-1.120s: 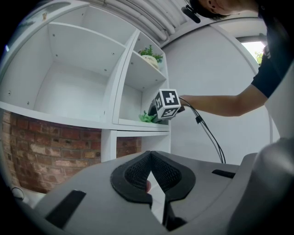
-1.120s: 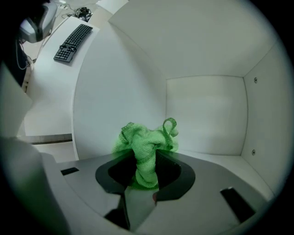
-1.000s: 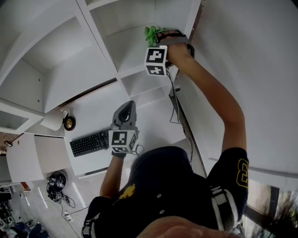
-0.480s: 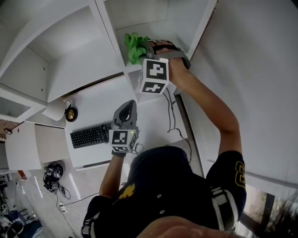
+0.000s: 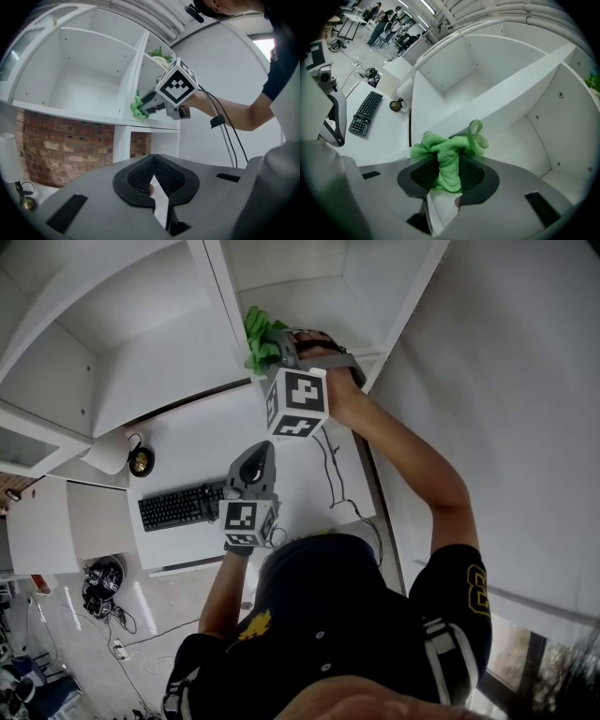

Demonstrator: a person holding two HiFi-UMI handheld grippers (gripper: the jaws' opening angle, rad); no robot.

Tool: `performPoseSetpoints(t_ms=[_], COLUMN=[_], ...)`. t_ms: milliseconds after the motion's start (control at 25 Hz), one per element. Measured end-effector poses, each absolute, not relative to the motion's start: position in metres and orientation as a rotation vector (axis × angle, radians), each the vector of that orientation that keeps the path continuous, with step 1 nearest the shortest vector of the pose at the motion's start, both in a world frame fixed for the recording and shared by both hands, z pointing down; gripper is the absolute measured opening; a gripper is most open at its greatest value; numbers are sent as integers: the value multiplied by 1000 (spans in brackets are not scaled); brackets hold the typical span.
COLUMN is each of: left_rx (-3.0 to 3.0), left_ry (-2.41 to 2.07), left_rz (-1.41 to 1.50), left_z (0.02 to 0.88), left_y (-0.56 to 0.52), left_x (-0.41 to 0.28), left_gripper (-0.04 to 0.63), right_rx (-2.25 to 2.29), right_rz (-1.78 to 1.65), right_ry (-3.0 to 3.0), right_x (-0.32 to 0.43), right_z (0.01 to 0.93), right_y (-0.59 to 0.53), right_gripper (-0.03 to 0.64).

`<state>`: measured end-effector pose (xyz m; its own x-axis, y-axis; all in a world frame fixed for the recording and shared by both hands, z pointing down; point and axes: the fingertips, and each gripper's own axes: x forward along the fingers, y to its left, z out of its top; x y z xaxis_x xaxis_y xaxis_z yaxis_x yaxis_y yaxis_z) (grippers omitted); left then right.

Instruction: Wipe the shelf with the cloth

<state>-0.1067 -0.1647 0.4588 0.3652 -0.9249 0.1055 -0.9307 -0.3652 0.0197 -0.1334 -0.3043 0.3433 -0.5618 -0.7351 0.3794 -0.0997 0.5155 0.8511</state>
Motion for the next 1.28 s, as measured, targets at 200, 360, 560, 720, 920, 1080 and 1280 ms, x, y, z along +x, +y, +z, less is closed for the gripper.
performPoseSetpoints(t_ms=[200,360,560,720,920,1080,1280], left_rx=[2549,2542,2552,2561,2587,2579,2596], left_ry=[-1722,-1716,-1698,-1682,-1659,-1637,-1628], left_rz=[107,125,138,147,138,152,142], left_z=[454,457,459,462,458,463,460], left_y=[-167,-168,-168,-169,-172,-172,-173], left_x=[-102,-104,-98,-95,-88,-85,-81], left_gripper=[17,17,17,17,17,17,17], right_rx=[684,695,714,740,778,815,863], right_rz=[-1061,-1059,-1044,-1022,-987,-961,-931], right_ry=[-1985,-1966,-1970,-1975,-1970,-1964,-1950], right_x=[-133,-130,-121,-110,-93,-77,-56], right_z=[344,345,345,347,346,344,343], right_y=[-304,-308,-311,-316,-324,-331,-338], right_gripper=[112,112,112,112,112,112,112])
